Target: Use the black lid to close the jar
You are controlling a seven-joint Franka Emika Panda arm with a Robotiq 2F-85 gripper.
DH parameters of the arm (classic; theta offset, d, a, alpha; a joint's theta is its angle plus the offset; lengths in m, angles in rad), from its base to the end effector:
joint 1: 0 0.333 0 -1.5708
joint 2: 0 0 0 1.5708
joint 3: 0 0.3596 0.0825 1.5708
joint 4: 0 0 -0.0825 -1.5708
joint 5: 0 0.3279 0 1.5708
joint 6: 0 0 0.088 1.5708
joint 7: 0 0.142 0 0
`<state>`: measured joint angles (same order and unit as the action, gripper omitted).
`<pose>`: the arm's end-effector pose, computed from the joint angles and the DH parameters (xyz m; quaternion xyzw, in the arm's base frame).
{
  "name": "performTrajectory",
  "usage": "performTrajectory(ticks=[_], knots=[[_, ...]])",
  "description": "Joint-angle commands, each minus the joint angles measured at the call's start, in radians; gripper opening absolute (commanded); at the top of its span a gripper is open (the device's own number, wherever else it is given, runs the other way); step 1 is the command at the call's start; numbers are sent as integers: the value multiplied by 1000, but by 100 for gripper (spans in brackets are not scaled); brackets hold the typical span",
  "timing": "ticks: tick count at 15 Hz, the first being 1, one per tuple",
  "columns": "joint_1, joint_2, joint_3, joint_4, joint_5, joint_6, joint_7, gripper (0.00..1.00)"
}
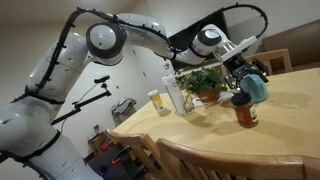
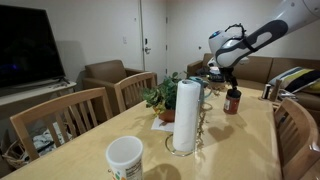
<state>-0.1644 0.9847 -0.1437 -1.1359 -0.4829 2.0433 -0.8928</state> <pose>0.7154 -0.2325 0.2314 0.8699 0.4128 -0.1789 0.2019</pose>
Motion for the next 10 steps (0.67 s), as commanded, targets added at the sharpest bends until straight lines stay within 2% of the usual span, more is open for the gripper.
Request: performTrajectory(ticks=[1, 10], knots=[[1, 30, -10, 50, 2, 5, 1, 100], [1, 43, -18, 77, 1, 5, 2, 100]])
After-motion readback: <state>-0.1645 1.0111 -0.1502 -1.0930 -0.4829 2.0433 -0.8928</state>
